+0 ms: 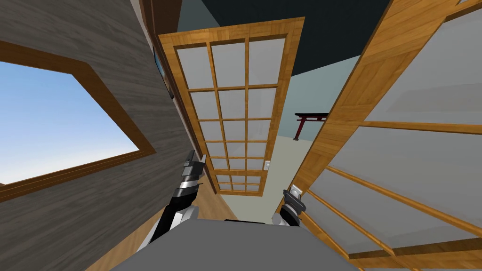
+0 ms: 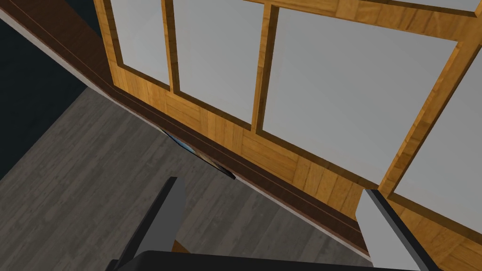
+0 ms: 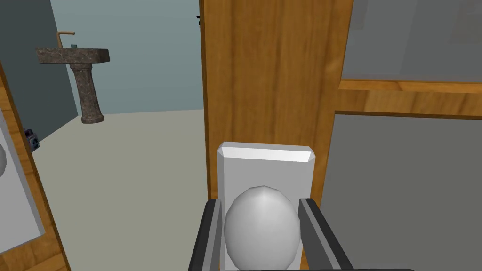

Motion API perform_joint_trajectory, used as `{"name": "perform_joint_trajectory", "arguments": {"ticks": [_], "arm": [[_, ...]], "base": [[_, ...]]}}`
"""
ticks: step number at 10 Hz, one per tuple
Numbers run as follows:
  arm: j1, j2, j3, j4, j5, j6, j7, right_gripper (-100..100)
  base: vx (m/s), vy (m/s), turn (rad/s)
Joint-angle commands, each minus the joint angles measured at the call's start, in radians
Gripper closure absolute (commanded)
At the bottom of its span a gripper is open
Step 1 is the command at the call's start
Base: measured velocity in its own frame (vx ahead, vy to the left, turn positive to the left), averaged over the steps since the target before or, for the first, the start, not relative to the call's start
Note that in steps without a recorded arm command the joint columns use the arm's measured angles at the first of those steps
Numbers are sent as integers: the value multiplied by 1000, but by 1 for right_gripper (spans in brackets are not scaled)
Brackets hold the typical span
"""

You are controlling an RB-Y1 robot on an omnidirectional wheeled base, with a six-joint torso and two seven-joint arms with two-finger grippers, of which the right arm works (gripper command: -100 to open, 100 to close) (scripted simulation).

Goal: Push the door open

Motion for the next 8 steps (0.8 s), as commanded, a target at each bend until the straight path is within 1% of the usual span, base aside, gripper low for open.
{"name": "perform_joint_trajectory", "arguments": {"ticks": [1, 2, 4, 5, 8], "arm": [[15, -5, -23, -29, -9, -16, 19, 100], [6, 1, -40, -19, -20, -26, 26, 100], [-11, 16, -72, -1, -39, -46, 39, 100], [-11, 16, -72, -1, -39, -46, 39, 100], [-35, 37, -118, 25, -66, -73, 58, 100]], "base": [[61, -63, 34], [50, -47, 56], [63, -78, 112], [45, -62, 29], [50, -53, 84]]}}
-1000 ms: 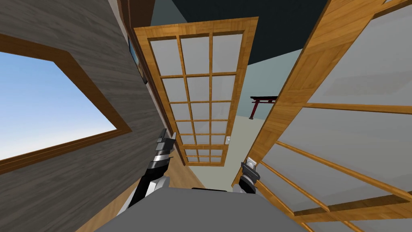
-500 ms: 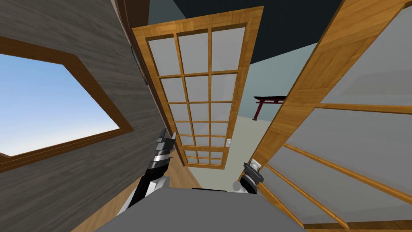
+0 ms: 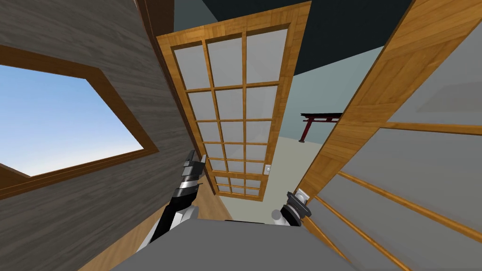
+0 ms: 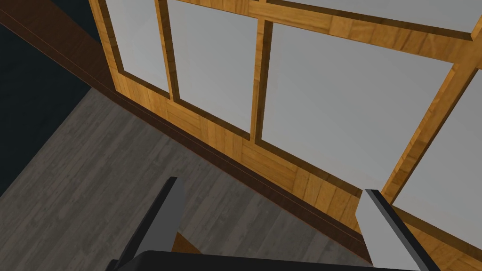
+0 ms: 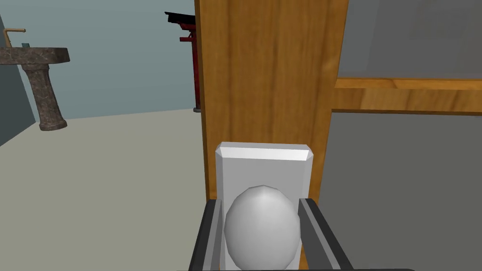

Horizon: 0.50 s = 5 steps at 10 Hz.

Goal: Push the door open

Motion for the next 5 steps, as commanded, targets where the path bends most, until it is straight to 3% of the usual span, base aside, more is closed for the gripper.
{"name": "perform_joint_trajectory", "arguments": {"ticks": [1, 5], "arm": [[-6, 3, -31, 2, -16, -23, 13, 100], [-39, 39, -95, 37, -53, -62, 39, 100]], "base": [[68, -68, 83], [73, -97, 95]]}}
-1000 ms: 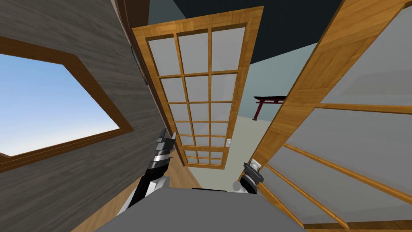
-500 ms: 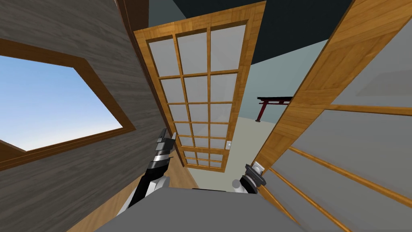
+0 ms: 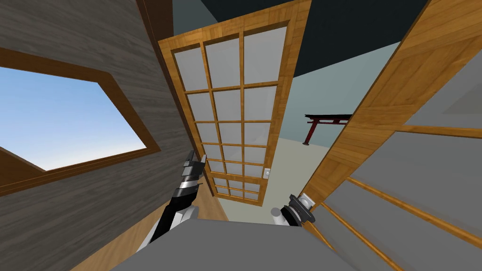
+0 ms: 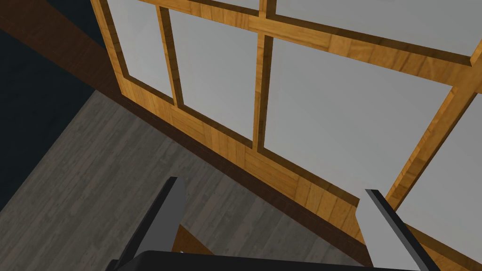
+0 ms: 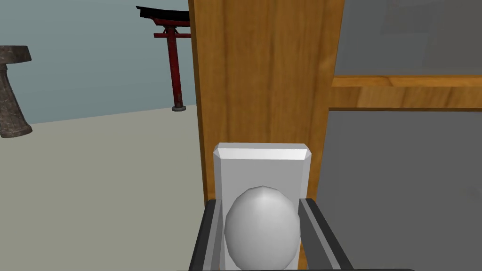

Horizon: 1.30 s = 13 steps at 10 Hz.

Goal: Push the door open

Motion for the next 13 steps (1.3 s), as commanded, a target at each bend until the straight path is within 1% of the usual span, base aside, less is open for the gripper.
{"name": "perform_joint_trajectory", "arguments": {"ticks": [1, 2, 3, 5, 6, 7, 8, 10, 11, 12, 13], "arm": [[-15, 11, -28, 14, -14, -23, 10, 100], [-15, 6, -17, 21, -8, -16, 0, 100], [-22, -6, -58, 32, 0, -20, -3, 100], [-28, -19, -104, 42, 11, -18, -7, 100], [-28, -19, -104, 42, 11, -18, -7, 100], [-31, -27, -133, 48, 17, -17, -9, 100], [-31, -27, -133, 48, 17, -17, -9, 100], [-39, -42, -195, 63, 33, -15, -15, 100], [-39, -42, -202, 60, 33, -15, -15, 100], [-39, -42, -202, 63, 33, -15, -15, 100], [-44, -50, -240, 71, 42, -14, -18, 100]], "base": [[69, -103, 90], [27, -44, 19], [1, -30, 106], [-11, -46, 129], [-1, -36, 53], [-6, -35, 98], [-9, -34, 42], [-11, -37, 136], [-7, -43, 49], [4, -25, -9], [-7, -33, 117]]}}
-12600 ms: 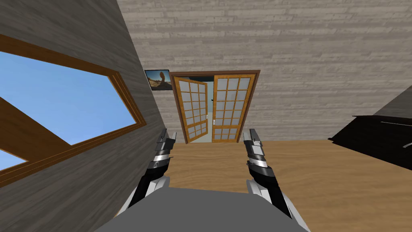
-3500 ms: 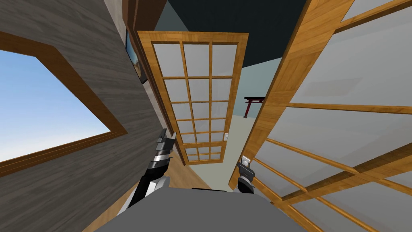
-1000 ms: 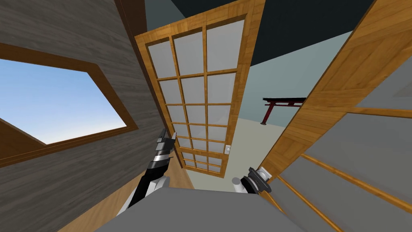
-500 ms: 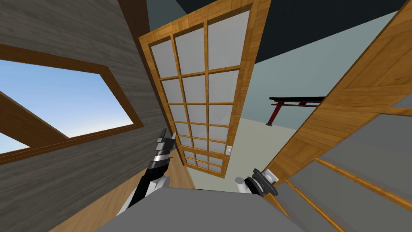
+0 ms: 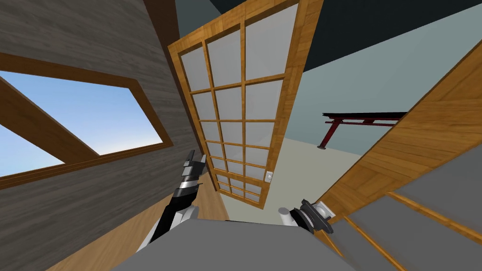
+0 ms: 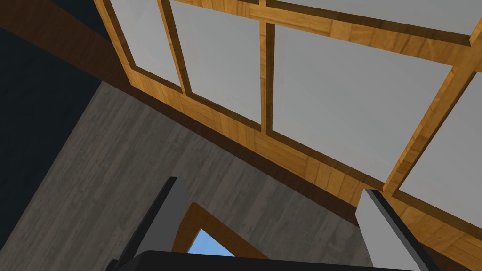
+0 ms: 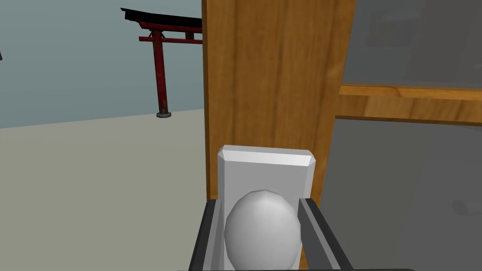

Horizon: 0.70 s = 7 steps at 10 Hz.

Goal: Push the door open

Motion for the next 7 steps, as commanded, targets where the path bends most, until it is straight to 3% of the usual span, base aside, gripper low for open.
{"name": "perform_joint_trajectory", "arguments": {"ticks": [1, 2, 5, 6, 7], "arm": [[14, -9, -28, -13, -1, -3, 6, 100], [9, -17, -63, -5, 8, -2, 3, 100], [9, -17, -69, -5, 8, -2, 3, 100], [3, -24, -108, 4, 18, 0, -1, 100], [3, -24, -111, 4, 18, 0, -1, 100]], "base": [[-10, -28, 80], [-9, -36, 111], [0, -19, 20], [-7, -16, 130], [-16, -31, 83]]}}
